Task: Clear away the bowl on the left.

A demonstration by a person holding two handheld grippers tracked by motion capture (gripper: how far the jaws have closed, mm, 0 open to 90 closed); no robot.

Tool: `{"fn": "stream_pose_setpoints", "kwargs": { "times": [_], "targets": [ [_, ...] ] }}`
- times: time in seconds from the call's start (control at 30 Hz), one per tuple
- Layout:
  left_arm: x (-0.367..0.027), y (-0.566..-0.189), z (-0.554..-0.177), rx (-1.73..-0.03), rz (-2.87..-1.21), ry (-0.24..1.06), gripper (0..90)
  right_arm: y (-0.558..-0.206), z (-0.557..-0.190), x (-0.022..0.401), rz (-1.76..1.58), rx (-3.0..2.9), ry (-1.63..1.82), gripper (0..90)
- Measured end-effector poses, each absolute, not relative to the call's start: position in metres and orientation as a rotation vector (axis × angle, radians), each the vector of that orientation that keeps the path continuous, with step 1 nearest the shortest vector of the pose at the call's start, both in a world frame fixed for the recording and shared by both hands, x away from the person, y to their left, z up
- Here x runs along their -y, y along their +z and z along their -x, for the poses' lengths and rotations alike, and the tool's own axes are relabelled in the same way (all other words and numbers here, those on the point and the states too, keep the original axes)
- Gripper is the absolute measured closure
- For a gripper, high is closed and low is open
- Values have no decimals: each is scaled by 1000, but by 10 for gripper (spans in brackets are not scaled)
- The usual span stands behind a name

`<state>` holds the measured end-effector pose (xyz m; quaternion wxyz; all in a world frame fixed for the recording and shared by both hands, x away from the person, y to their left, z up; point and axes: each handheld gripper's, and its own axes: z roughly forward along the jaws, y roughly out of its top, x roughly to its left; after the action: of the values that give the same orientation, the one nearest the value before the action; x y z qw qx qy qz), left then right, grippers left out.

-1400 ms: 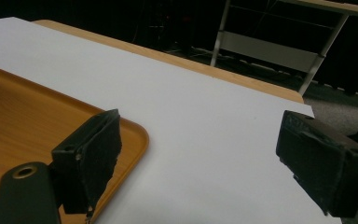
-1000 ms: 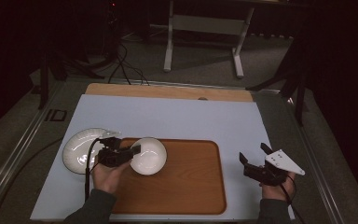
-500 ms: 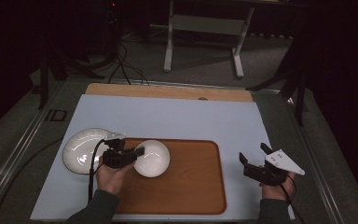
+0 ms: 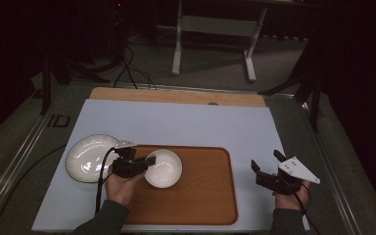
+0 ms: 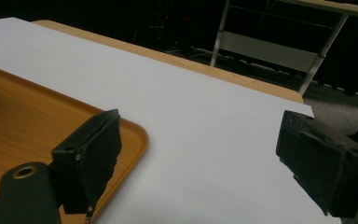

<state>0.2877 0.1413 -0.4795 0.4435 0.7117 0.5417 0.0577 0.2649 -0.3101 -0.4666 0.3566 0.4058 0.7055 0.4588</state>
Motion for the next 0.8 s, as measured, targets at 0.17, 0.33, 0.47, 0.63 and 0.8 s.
{"fn": "stream_pose_setpoints", "kwargs": {
  "times": [0.17, 0.33, 0.47, 0.63, 0.8],
  "targets": [
    [-138, -482, -288, -1334, -1777, 130, 802, -467, -265, 310, -1048, -1821, 1188, 137],
    [-133, -484, -288, -1327, -1782, 126, 802, -467, -265, 311, -1050, -1820, 1187, 136],
    [-129, -485, -287, -1316, -1790, 122, 802, -467, -265, 311, -1050, -1820, 1188, 136],
    [-125, -487, -287, -1305, -1808, 124, 802, -467, -265, 310, -1047, -1822, 1188, 137],
    [-121, -488, -287, -1299, -1808, 117, 803, -467, -265, 310, -1047, -1824, 1186, 136]
  ]
}}
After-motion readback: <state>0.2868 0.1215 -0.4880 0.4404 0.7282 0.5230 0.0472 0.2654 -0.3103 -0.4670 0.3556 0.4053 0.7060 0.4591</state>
